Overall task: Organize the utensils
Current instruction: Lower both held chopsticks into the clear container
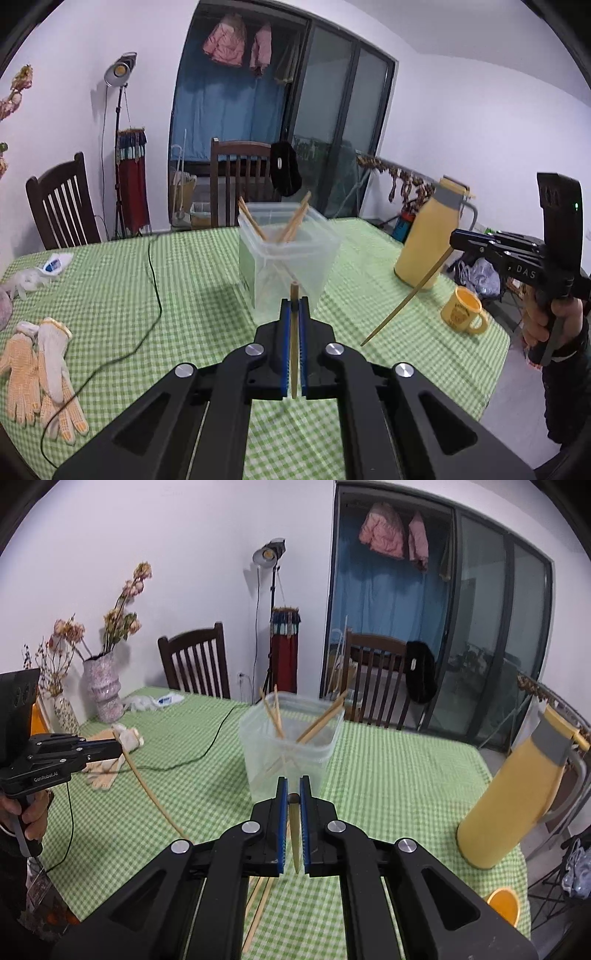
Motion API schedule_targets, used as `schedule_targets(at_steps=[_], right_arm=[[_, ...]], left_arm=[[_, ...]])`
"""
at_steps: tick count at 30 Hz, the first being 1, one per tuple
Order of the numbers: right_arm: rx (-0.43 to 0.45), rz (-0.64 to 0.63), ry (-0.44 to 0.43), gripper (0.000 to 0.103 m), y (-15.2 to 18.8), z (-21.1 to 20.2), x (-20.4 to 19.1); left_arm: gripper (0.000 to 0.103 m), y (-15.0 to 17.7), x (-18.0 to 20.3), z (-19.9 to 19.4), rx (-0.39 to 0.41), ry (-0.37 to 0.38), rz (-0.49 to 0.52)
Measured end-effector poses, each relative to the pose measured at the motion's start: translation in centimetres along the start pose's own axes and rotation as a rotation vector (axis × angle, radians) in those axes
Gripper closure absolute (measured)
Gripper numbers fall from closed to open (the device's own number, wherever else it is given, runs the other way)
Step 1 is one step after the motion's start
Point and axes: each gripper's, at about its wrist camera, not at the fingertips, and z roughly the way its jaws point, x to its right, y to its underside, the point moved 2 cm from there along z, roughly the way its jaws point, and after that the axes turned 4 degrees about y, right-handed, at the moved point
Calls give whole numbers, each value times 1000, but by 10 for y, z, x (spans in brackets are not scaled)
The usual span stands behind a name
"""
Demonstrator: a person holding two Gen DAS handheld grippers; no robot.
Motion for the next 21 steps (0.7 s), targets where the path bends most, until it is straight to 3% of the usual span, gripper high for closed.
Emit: schedule_targets(at_steps=[4,9,13,18,21], right_arm=[[65,-11,22,97,-25,-10,6],[202,-18,35,97,-92,-32,14],[304,-16,31,97,-140,-41,15],[353,3,42,97,-185,-8,13],[295,45,37,97,-198,41,18]], left_arm=[[102,-32,-7,-13,63,8,-16],[102,-102,-7,-24,122,84,-4],[102,-153,-4,-11,154,82,5],[102,-197,-13,25,173,109,-58],[102,-205,-32,60,173,125,-166]])
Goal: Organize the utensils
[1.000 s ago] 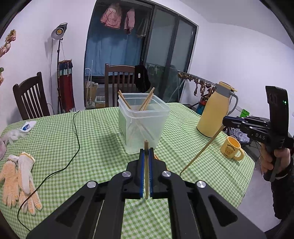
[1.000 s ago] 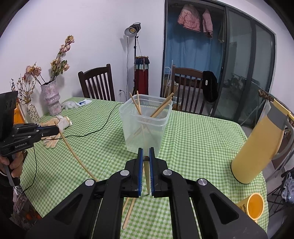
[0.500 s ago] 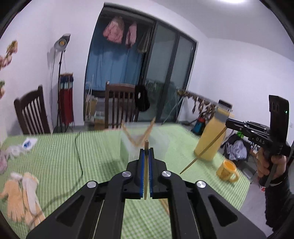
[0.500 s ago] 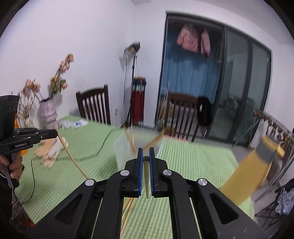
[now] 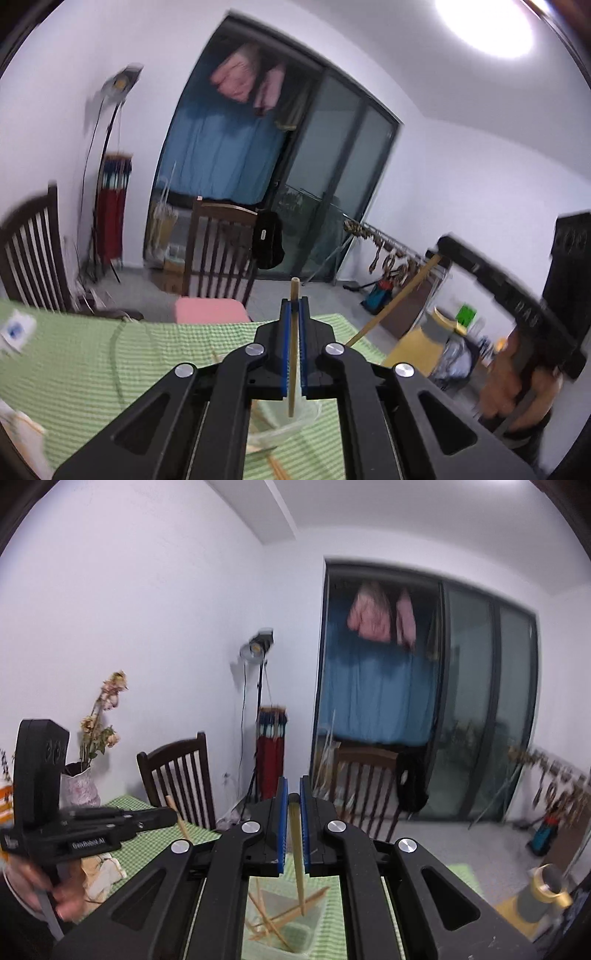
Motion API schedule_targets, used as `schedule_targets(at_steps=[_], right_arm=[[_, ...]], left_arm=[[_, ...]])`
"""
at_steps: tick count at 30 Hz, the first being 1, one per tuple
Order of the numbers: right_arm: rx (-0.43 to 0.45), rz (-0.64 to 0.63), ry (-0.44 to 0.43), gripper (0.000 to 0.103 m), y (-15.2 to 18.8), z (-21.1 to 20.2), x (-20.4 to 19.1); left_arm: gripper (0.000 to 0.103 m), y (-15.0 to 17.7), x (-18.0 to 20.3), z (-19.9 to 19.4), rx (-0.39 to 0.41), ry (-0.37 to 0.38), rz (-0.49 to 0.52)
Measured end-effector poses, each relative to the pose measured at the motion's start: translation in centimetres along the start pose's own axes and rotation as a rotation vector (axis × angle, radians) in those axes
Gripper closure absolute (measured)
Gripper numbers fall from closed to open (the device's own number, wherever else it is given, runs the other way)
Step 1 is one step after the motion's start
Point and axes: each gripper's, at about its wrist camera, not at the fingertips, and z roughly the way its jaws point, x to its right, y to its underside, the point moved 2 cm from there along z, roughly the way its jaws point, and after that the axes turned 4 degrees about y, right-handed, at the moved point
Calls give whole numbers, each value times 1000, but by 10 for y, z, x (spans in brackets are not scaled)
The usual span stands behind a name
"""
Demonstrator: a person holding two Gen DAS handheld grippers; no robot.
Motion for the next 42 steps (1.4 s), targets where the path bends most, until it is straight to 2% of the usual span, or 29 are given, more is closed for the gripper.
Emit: schedule_targets(at_steps=[3,8,11,13,16,20,22,23,24,26,29,31,35,38,42], right_arm=[[-70,34,-10,97,15,44,-1],[-228,118,-15,97,62,112,1],[-299,189,-28,96,92,137,12],[-340,208,-1,96,114,150,21],[-395,232,30,96,136,160,33],[-410,225,96,93,146,159,46],[-423,209,125,88,148,159,49],[-418,194,142,83,148,154,50],[-415,181,151,70,148,153,50],[-394,143,178,52,146,143,53],[-373,82,223,49,145,123,60],[-365,55,245,43,145,109,66],[-352,20,280,34,145,81,77],[-335,9,308,29,145,56,85],[-320,11,333,24,148,25,94]], left_arm=[[102,15,-22,37,-8,-9,-47],[102,73,-68,104,-103,-8,-158],[102,107,-90,119,-105,-30,-232],[102,123,-100,126,-111,-31,-278],[102,143,-103,132,-147,-59,-253],[101,143,-95,132,-149,-93,-182],[89,141,-88,128,-151,-98,-143],[86,134,-91,128,-151,-99,-131],[79,131,-89,123,-147,-104,-117],[74,125,-81,108,-124,-101,-81],[67,116,-66,84,-105,-117,6],[53,109,-57,65,-85,-144,60],[39,104,-53,32,-52,-204,66],[33,106,-49,14,-30,-276,110],[24,114,-40,-8,-22,-316,173]])
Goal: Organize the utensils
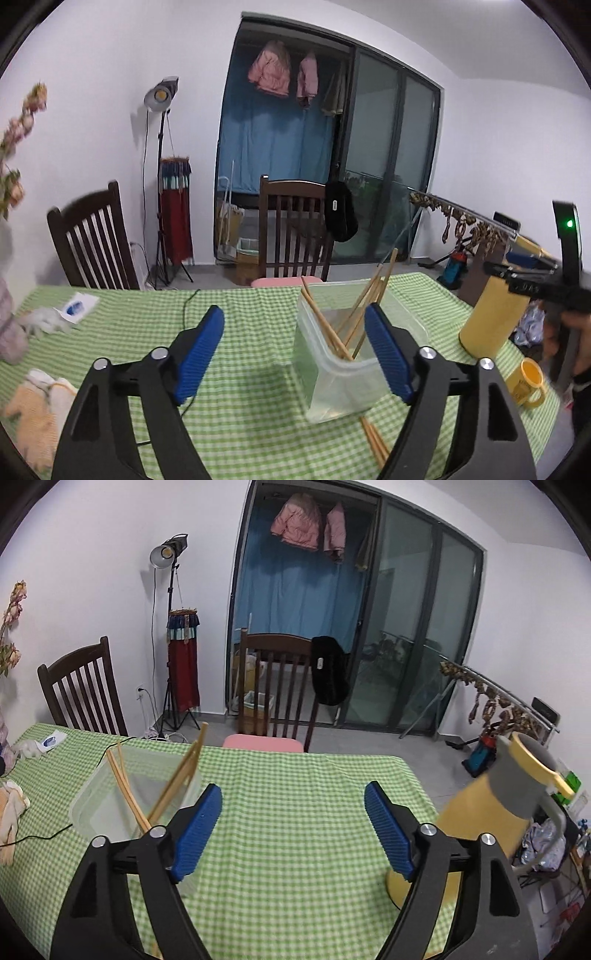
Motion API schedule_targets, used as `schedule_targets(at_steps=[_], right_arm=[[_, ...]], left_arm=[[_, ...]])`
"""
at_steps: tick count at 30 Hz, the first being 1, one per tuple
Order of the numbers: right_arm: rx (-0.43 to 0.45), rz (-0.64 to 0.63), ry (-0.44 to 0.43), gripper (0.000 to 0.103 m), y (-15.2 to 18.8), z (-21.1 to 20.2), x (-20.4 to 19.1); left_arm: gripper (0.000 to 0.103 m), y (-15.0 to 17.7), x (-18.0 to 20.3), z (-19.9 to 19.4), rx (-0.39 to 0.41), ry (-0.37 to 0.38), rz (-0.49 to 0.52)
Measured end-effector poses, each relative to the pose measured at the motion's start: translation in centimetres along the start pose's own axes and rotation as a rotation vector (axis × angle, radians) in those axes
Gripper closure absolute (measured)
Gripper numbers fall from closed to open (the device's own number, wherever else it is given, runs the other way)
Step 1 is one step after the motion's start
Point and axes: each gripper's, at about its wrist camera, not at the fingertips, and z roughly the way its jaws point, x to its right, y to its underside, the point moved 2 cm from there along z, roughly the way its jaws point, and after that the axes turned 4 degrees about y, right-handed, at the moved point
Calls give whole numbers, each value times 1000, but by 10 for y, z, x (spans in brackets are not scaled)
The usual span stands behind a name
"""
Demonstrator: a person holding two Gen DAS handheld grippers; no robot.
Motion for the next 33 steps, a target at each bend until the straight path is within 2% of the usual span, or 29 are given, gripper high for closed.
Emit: schedule_targets(at_steps=[3,7,18,23,28,33], right_arm=[[18,-2,20,19,8,-16,10],[32,-9,40,19,23,-33,17],[71,7,9,17,58,-76,20],[77,1,-21,17,75,-91,15],[73,-16,-43,17,93,-101,10],[68,-14,-70,17,116,-111,5]], left_arm=[[17,6,3,-23,21,-11,49],[11,15,1,-48,52,-42,66],[8,39,20,-95,128,-107,149],[8,55,30,-109,136,-109,128],[8,78,34,-121,133,-147,125],[8,108,38,-127,93,-101,66]])
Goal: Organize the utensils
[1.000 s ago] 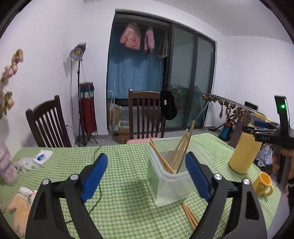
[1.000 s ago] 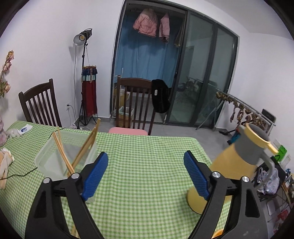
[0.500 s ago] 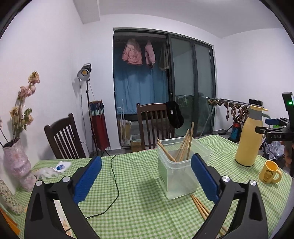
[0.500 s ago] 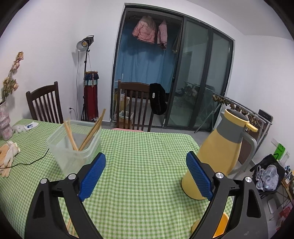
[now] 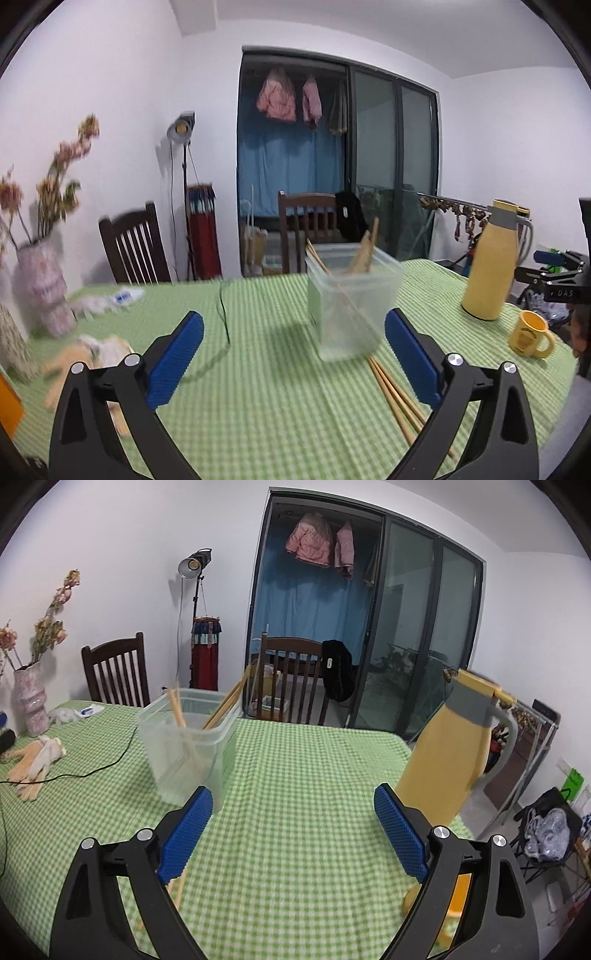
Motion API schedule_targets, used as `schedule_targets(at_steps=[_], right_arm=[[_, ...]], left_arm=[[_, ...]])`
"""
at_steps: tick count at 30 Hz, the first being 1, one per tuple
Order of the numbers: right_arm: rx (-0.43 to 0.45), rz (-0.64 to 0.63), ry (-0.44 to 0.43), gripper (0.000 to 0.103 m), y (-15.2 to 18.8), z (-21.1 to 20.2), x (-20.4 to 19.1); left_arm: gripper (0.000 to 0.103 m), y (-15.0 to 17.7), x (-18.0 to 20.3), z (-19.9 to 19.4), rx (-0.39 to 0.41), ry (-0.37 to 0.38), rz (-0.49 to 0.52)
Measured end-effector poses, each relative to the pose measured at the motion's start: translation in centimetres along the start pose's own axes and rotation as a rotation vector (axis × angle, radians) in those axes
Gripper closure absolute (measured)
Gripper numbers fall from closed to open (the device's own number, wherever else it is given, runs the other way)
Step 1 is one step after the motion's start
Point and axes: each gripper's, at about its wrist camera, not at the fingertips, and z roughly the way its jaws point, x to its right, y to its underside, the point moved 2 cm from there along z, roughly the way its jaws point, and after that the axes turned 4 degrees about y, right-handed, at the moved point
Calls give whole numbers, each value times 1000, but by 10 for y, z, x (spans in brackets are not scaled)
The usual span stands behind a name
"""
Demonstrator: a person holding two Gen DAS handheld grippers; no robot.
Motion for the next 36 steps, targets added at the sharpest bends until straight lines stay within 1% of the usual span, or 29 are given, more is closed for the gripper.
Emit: schedule_targets(at_steps=[3,7,9,13,15,16,17,18,21,26,29,33,36], right_arm=[[0,-3,-6,17,20,-8,-6],[12,-6,-23,17,47,-23,-16],[21,-7,-28,17,59,-30,-20],[62,-17,-13,17,88,-51,-32],[65,-12,-8,17,102,-59,-35],[67,-13,-10,17,110,-63,-36],[69,-16,-8,17,114,-66,-37],[75,-19,-1,15,121,-70,-39],[84,-32,16,14,141,-79,-47],[69,-47,20,14,167,-84,-57],[62,-16,-11,14,179,-87,-61],[49,-45,-21,14,188,-87,-71],[46,-36,-31,14,186,-85,-71]], left_arm=[[8,24,3,-12,-7,-3,-22],[8,62,7,-28,-34,-37,-46],[8,76,11,-36,-37,-42,-58],[8,102,28,-54,-14,-46,-20],[8,113,37,-63,-4,-40,8],[8,120,42,-69,4,-49,17],[8,126,46,-74,16,-42,19],[8,131,49,-78,20,-36,18],[8,152,58,-88,9,-23,-3],[8,174,70,-100,-3,-26,-1],[8,181,72,-106,-2,-31,1],[8,184,71,-106,-16,-57,24],[8,180,67,-104,-17,-64,15]])
